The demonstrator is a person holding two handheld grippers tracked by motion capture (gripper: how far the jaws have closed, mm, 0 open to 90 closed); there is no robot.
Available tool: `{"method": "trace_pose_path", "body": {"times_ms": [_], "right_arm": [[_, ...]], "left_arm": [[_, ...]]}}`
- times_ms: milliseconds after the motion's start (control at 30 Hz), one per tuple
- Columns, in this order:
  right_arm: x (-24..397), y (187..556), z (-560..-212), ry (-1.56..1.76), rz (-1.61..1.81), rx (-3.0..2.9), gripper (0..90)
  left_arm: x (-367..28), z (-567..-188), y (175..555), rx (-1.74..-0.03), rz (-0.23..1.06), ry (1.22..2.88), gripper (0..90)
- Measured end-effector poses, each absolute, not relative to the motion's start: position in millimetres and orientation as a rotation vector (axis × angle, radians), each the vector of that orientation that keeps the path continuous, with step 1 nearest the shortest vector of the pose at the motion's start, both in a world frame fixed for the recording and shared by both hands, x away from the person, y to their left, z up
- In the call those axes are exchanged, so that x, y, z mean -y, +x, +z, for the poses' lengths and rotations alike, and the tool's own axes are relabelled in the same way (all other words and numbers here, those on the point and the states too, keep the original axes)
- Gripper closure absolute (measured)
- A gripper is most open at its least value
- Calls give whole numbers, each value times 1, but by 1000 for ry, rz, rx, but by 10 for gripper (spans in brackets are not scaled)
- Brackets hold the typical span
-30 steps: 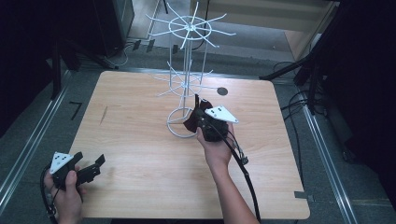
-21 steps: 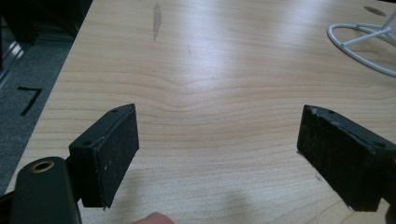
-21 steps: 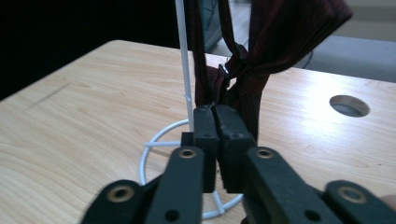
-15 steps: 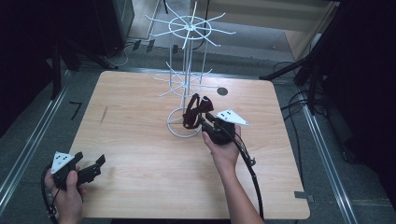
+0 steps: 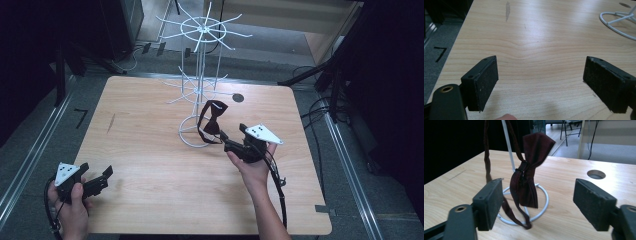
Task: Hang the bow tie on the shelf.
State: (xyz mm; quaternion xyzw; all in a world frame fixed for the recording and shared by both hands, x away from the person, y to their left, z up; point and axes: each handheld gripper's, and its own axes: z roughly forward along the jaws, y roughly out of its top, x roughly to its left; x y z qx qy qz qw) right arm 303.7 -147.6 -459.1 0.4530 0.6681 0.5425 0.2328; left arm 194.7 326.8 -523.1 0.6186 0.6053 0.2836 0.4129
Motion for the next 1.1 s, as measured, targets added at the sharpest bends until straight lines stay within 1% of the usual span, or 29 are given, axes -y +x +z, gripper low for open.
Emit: {"method": "trace_pose_path", "body": {"times_ms": [100,367,667,1100], "right_arm": [[163,299,-460,1262,1502,-1839,200],[191,288,-464,1289,1489,-1810,157],[215,277,-474,1320,1467,-1797,142],[255,258,-499,1432,1425,-1773,141]], "left_arm": [[-327,-523,195,-1521,716,1558,135],[-326,-523,195,-1519,719,1559,135],[-326,-523,195,-1519,721,1556,135],[-325,-523,194,-1522,722,1557,135]]}}
